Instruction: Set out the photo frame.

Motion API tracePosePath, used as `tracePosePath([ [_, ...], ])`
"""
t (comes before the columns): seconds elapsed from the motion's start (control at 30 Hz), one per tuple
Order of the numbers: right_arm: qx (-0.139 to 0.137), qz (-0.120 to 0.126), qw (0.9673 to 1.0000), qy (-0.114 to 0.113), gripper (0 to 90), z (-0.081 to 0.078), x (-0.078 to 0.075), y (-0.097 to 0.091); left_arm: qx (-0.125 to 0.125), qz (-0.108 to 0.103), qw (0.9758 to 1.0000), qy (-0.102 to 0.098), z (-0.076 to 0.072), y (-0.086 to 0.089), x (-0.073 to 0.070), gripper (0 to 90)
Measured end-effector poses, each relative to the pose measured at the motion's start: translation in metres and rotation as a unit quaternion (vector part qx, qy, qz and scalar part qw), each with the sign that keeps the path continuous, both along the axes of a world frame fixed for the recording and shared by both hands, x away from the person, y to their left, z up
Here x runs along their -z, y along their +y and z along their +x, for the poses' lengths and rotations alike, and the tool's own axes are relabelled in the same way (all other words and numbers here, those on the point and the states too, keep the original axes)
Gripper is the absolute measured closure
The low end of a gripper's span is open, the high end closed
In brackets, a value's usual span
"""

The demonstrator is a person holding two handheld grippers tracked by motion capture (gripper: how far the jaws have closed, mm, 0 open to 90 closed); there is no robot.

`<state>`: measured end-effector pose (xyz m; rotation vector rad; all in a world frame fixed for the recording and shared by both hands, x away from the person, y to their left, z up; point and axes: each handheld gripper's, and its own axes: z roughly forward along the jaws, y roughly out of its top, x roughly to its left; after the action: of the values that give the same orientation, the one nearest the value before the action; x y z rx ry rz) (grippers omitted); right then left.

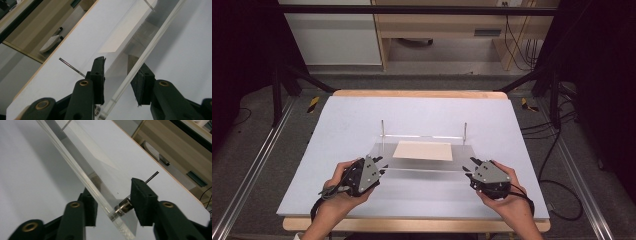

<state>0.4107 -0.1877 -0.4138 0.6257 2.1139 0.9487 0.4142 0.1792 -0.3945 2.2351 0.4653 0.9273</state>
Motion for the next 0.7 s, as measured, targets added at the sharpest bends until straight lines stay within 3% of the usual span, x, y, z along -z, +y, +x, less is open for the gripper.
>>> tracePosePath([
  [0.17,0.004,-0.020,0.9998,-0.001,63.9,-0.001,-0.004,0.004,0.000,-0.003,1.0000,0.003,0.000,0.002,-0.002,64.9],
  [0.4,-0.005,-0.027,0.9994,0.022,65.2,0.001,-0.019,0.009,0.000,-0.014,0.9997,0.021,0.007,0.007,-0.013,64.3],
  [0.7,-0.027,-0.001,0.9966,0.078,64.9,0.027,-0.046,0.000,0.012,-0.008,0.9975,0.069,0.034,0.008,-0.044,64.1],
])
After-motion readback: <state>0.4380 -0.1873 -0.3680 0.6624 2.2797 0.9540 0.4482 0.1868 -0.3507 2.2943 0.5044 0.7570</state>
